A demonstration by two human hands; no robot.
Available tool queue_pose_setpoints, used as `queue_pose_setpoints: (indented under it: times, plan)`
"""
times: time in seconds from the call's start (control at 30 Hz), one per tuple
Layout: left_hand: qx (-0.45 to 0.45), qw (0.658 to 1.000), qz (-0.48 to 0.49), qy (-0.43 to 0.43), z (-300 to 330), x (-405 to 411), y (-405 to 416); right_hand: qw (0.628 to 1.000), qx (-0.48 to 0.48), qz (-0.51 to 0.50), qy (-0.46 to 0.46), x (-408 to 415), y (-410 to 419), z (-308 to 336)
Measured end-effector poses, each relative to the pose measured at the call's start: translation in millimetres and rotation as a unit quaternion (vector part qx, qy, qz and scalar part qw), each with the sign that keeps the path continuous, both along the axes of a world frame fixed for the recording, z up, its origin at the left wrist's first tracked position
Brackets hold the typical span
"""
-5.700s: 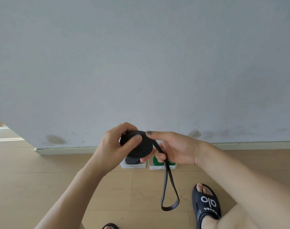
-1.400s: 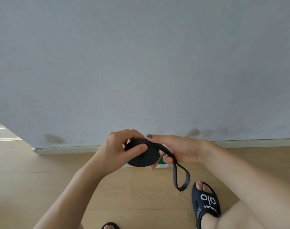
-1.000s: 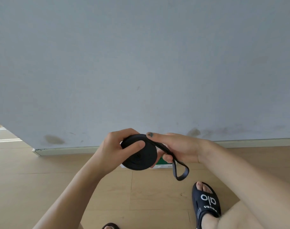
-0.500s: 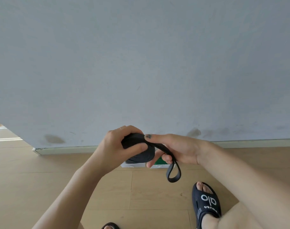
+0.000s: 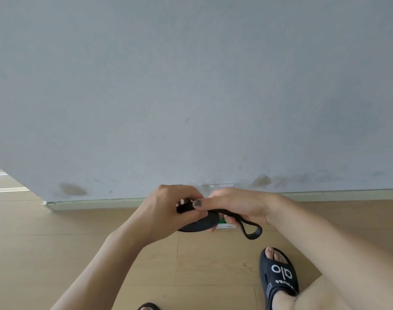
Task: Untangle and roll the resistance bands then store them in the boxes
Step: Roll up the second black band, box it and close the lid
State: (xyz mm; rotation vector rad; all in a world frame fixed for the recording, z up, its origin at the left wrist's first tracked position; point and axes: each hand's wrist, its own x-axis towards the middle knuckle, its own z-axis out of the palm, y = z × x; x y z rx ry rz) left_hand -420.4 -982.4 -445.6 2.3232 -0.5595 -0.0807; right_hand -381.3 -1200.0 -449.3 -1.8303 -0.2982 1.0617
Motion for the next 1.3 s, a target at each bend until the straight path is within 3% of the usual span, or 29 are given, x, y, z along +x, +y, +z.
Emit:
queue_pose_setpoints:
  times: [0.13, 0.27, 0.47, 0.67, 0.87, 1.13, 1.3]
  plan:
    - [-0.009, 0.999, 0.006, -0.037, -4, 3, 1, 0.999, 0.024, -0.007, 0.033, 1, -4, 0]
    - [-0.053, 0.997, 0.047, -0.012, -1, 3, 7, 0.996, 0.065, -0.015, 0.059, 7, -11, 0]
    - [0.052, 0.997, -0.009, -0.054, -6, 4, 2, 0.999, -0.006, -0.045, -0.006, 5, -3, -6]
    - [-0.050, 0.998, 0.033, -0.029, -3, 3, 3, 0.992, 0.067, -0.010, 0.107, 10, -13, 0]
    - [0.018, 1.000, 0.009, -0.021, -7, 4, 0, 0.998, 0.028, -0.042, 0.045, 6, -2, -6]
    - [-0.046, 0.999, 0.009, -0.012, 0, 2, 4, 0.992, 0.054, -0.030, 0.110, 9, -11, 0]
    - [0.018, 0.999, -0.002, -0.027, -1, 2, -2, 0.997, 0.049, -0.040, 0.053, 2, -2, 1]
